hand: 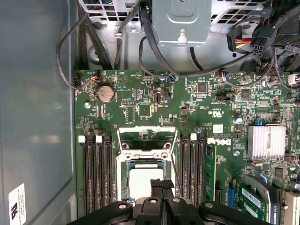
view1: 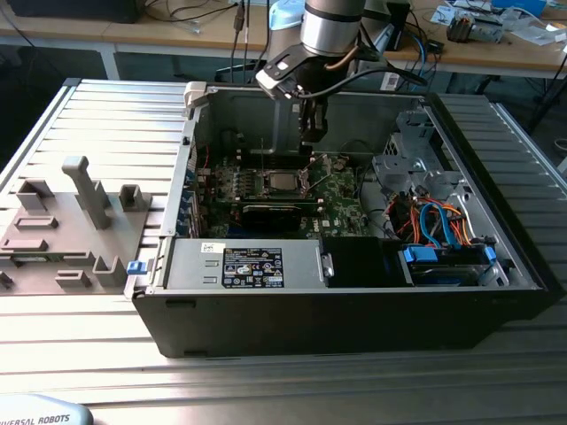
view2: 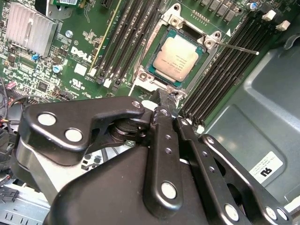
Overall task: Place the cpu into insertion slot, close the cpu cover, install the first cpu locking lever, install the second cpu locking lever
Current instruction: 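Close the cpu cover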
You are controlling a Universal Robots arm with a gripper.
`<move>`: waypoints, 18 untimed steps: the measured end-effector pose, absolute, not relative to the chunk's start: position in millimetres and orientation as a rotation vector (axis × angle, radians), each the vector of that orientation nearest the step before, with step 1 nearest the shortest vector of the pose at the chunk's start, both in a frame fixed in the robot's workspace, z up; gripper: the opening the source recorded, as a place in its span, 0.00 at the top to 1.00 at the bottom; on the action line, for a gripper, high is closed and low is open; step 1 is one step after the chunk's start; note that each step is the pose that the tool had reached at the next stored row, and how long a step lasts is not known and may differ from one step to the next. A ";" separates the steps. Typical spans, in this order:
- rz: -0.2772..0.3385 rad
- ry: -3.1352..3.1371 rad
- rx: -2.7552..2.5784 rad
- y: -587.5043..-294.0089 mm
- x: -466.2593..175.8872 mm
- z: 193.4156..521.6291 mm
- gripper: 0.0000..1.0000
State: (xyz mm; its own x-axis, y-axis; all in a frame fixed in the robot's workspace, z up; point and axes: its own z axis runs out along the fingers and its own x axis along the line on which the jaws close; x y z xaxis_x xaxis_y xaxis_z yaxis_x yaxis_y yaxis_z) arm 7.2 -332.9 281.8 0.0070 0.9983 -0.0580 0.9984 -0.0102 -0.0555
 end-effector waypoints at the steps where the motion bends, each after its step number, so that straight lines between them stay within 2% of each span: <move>1: -0.126 2.209 2.228 -332.9 7.3 281.8 0.89; 18: -0.128 2.208 2.227 -332.9 9.6 281.3 0.89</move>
State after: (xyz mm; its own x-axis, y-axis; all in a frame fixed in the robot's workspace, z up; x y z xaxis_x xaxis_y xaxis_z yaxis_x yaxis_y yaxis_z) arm 9.6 -332.9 281.3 0.0071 0.9982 -0.0596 0.9984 -0.0104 -0.0554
